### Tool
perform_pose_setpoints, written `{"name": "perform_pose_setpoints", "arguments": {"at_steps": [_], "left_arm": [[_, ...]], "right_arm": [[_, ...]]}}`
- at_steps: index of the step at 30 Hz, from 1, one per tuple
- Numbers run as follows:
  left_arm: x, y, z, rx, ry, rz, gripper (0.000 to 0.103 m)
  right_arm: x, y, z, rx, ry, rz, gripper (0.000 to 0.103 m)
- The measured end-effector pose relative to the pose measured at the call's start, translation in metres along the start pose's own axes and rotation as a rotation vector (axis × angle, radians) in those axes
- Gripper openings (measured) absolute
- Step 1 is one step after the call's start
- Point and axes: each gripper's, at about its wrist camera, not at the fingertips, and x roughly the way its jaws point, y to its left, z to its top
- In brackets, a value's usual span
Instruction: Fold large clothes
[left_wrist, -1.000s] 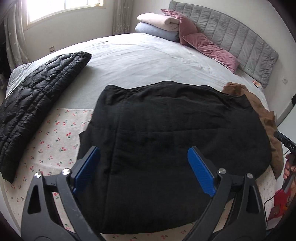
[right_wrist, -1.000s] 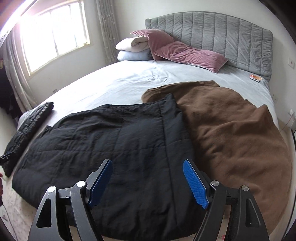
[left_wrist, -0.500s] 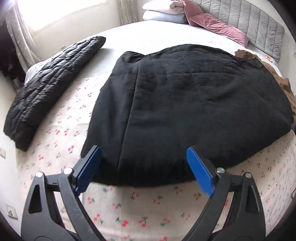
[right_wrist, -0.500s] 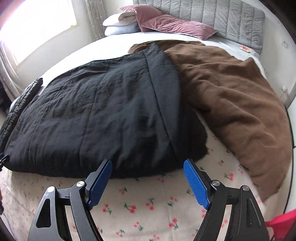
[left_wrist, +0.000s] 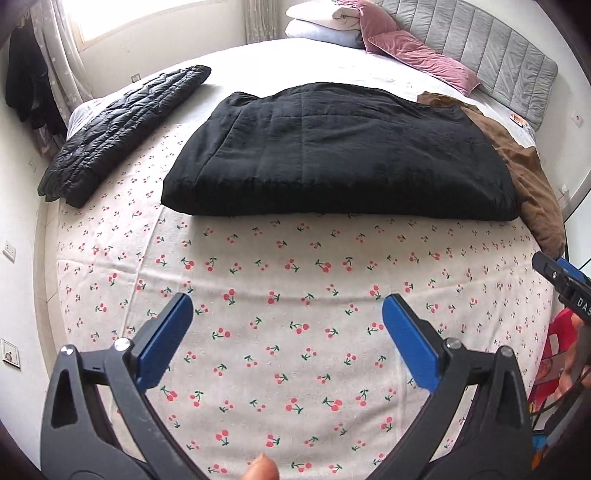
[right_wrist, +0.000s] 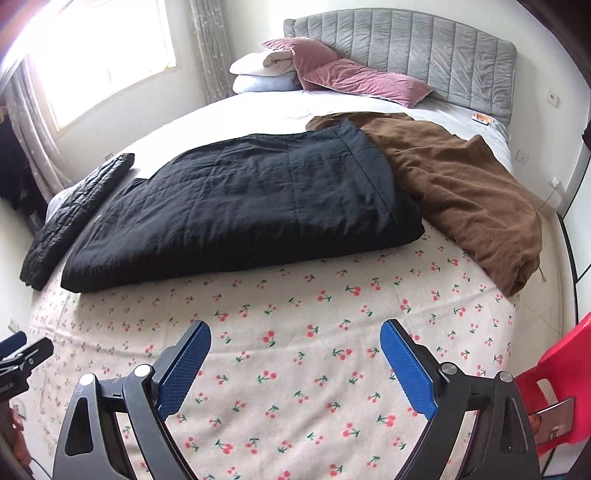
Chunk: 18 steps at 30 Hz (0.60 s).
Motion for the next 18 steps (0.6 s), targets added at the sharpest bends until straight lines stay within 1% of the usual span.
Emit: {"name": "perform_pose_setpoints", "arguments": {"at_steps": [2, 5, 7, 8, 11, 14, 18], "left_arm": [[0.004, -0.005, -0.006, -0.031, -0.013, 0.023, 0.102], [0.019, -0.01, -0.012, -0.056, 0.026, 0.019, 0.102], [0.024, -0.013, -0.018, -0.068, 0.038, 0.02, 0.102], [0.025, -0.013, -0.02, -0.073, 0.04, 0.033, 0.102], [0.026, -0.017, -0.025, -0.072, 0.042, 0.053, 0.102], [0.023, -0.019, -0.027, -0.071, 0.03, 0.055, 0.102], [0.02, -0.025, -0.029, -0.044, 0.023, 0.056, 0.102]], "right_arm": [[-0.001, 0.012, -0.004, -0.009, -0.015, -0.012, 0.094], [0.002, 0.028, -0.01, -0.043, -0.036, -0.014, 0.095], [0.007, 0.037, -0.015, -0.072, -0.028, -0.025, 0.095], [0.01, 0.041, -0.018, -0.084, -0.02, -0.025, 0.095], [0.017, 0.05, -0.022, -0.11, 0.006, -0.023, 0.095], [0.018, 0.057, -0.026, -0.134, 0.0, -0.021, 0.095], [0.019, 0.06, -0.028, -0.153, -0.001, -0.019, 0.095]]}}
